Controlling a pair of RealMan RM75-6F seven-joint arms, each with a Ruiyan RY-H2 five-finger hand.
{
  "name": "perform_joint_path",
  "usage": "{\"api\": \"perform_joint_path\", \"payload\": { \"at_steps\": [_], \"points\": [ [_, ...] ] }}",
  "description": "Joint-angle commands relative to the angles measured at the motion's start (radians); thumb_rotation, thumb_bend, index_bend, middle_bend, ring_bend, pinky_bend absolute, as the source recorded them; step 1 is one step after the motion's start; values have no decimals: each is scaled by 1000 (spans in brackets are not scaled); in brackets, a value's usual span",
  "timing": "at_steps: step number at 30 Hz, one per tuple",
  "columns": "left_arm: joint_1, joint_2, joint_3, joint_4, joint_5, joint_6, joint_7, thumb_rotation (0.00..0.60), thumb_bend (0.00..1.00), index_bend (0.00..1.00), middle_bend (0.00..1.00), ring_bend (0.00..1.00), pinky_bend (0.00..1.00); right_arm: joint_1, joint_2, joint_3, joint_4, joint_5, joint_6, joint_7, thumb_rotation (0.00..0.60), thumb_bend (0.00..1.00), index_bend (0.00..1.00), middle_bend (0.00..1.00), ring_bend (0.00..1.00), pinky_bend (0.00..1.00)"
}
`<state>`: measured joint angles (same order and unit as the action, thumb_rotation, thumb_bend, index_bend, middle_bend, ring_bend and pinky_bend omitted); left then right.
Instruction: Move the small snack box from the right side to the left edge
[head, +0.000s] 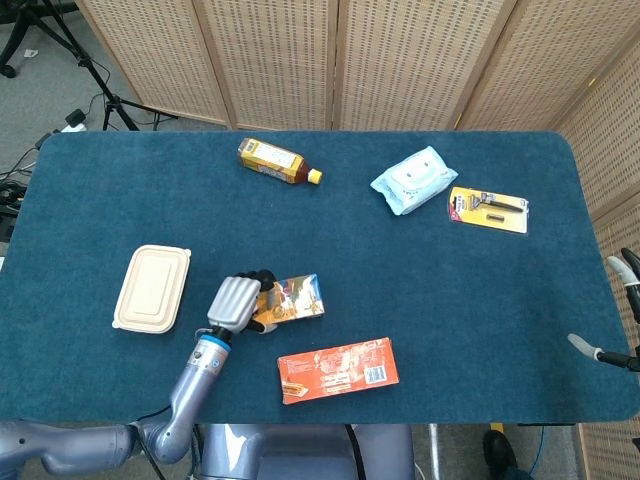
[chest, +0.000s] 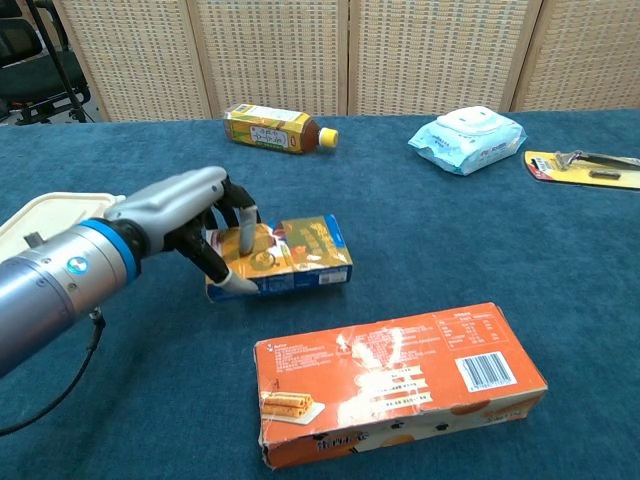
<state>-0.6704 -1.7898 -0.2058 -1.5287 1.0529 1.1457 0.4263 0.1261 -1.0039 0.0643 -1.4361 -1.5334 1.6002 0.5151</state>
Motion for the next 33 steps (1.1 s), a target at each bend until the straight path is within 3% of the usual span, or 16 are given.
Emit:
{"api": "perform_joint_path", "payload": {
  "at_steps": [1,8,12,16,18,22,33],
  "points": [
    [33,91,-28,-70,63,70,-41,600,79,674,607,528,549,-1,0,2,-1,-2,-3,-1,600,0,0,0,0,0],
    [120,288,-91,-149,64,159,-127,600,109,674,607,528,549,-3,-1,2,-8,-17,-4,-14,600,0,0,0,0,0],
    [206,437,-137,-118,-29,161,-238,600,153,674,607,527,549,-7,-1,1,-21,-29,-2,-32,600,0,0,0,0,0],
    [270,523,-151,-30,-214,75,-292,600,229,674,607,525,549,-8,-1,-3,-34,-49,0,-57,600,0,0,0,0,0],
    [279,527,-146,32,-310,16,-286,600,251,674,607,525,549,-10,-2,-5,-39,-60,8,-73,600,0,0,0,0,0],
    [272,506,-130,79,-391,-32,-246,600,282,674,607,525,549,-12,-4,-5,-47,-62,6,-88,600,0,0,0,0,0],
    [266,430,-141,107,-520,31,-164,600,326,674,607,525,549,-18,4,1,-48,-56,2,-68,600,0,0,0,0,0]
  ]
}}
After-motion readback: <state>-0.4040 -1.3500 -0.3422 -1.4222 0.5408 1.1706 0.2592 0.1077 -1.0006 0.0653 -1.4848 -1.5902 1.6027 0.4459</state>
